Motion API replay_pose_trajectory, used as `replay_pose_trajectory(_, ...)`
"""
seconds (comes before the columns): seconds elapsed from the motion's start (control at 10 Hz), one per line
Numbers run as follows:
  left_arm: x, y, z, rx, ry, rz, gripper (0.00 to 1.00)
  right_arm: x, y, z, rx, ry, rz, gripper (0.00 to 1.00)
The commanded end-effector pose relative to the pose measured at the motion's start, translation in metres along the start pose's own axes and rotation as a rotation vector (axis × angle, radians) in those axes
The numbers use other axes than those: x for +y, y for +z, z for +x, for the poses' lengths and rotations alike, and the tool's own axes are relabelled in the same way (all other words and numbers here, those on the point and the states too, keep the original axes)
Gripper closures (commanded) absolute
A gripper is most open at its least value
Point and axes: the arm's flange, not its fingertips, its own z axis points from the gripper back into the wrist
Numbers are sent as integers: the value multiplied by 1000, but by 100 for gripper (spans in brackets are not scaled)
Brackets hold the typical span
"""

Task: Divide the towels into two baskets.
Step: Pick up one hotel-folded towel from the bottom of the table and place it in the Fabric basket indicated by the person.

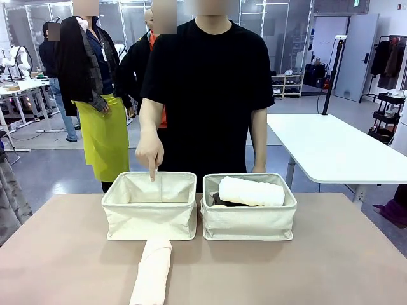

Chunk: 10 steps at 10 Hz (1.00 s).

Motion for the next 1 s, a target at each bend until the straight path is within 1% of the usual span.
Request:
replay_pose_trajectory(0.0, -15, -13, 3, 0, -11, 31, 0, 3, 0, -1, -17, 19, 9, 0)
replay_pose_trajectory(0.1, -37, -42, 13, -6, 49, 94, 0, 3, 0, -1, -17, 19, 9, 0)
replay_pose_trajectory(0.3, -72, -94, 21, 33, 136, 215, 0, 3, 0, -1, -17, 19, 9, 0)
replay_pose_trajectory(0.4, -83, -120, 23, 76, 164, 271, 0, 3, 0, -1, -17, 19, 9, 0)
replay_pose_trajectory(0.6, -101, -178, 21, 182, 126, 398, 0, 3, 0, -1, -17, 19, 9, 0)
replay_pose_trajectory(0.7, -105, -203, 21, 202, 109, 478, 0, 3, 0, -1, -17, 19, 9, 0)
replay_pose_trajectory(0.8, -109, -225, 22, 231, 126, 528, 0, 3, 0, -1, -17, 19, 9, 0)
replay_pose_trajectory(0.9, -111, -247, 19, 246, 131, 635, 0, 3, 0, -1, -17, 19, 9, 0)
